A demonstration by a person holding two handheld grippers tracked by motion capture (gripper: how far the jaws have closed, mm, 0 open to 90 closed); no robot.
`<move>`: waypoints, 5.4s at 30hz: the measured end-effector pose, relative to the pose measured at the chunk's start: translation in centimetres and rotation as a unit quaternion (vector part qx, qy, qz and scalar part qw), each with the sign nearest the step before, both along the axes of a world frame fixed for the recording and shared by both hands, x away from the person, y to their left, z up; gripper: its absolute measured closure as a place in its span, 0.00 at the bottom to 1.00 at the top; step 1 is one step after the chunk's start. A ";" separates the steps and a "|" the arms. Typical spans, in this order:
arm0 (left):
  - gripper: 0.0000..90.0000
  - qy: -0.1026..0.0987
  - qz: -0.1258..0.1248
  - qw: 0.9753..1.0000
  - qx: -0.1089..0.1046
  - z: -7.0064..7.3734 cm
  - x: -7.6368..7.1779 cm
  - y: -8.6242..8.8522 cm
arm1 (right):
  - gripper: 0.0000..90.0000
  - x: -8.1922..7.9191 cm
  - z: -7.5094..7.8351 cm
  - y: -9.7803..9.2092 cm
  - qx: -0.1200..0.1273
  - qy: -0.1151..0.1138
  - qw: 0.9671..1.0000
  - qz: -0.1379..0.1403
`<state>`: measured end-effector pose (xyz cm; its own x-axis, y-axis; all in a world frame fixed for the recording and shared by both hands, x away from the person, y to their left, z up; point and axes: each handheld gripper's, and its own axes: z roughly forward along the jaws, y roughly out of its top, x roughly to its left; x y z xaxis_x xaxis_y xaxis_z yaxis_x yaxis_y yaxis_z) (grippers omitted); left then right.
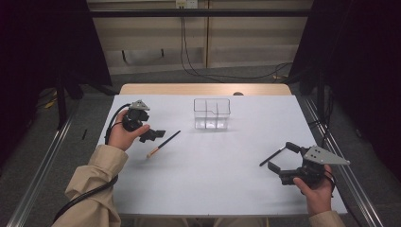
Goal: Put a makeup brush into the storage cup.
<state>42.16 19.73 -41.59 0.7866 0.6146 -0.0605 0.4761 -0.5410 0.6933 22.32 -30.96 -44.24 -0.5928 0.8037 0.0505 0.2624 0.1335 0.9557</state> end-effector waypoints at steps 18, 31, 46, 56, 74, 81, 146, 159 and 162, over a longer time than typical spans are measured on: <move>0.00 0.104 -0.019 0.988 0.116 -0.6 1.1 -1.1 | 0.00 0.1 0.0 0.0 -0.002 0.002 1.000 0.001; 0.01 0.176 -0.026 0.963 0.205 -2.1 1.4 -1.4 | 0.00 0.0 0.0 -0.1 0.001 0.001 1.000 -0.001; 0.41 0.164 -0.051 0.960 0.222 -2.2 1.1 -2.7 | 0.00 0.0 0.0 -0.1 0.001 0.002 1.000 -0.001; 0.62 0.176 -0.059 0.960 0.210 -2.8 1.3 -3.4 | 0.00 0.1 0.0 -0.2 0.000 0.002 1.000 0.000; 0.83 0.173 -0.081 0.946 0.264 -3.1 1.2 -4.9 | 0.00 -0.1 0.0 -0.2 -0.004 0.001 1.000 0.000; 0.93 0.177 -0.084 0.941 0.276 -2.9 1.2 -5.3 | 0.00 -0.1 0.0 -0.3 -0.006 0.001 1.000 -0.002; 0.94 0.169 -0.189 0.942 0.219 1.7 -3.2 -11.4 | 0.00 0.4 0.1 0.4 -0.016 0.016 0.999 0.022; 0.94 0.160 -0.236 0.935 0.212 2.2 -4.6 -14.0 | 0.00 1.0 0.2 1.5 -0.027 0.019 0.999 0.038; 0.94 0.163 -0.247 0.932 0.208 2.2 -5.1 -14.8 | 0.00 1.2 0.3 1.6 -0.030 0.028 0.998 0.052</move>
<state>37.03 4.93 -39.37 0.9614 0.2059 -0.1827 0.2463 -0.9397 0.2372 23.57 -29.35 -43.96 -0.6713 0.7401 0.0400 0.2970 0.2192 0.9294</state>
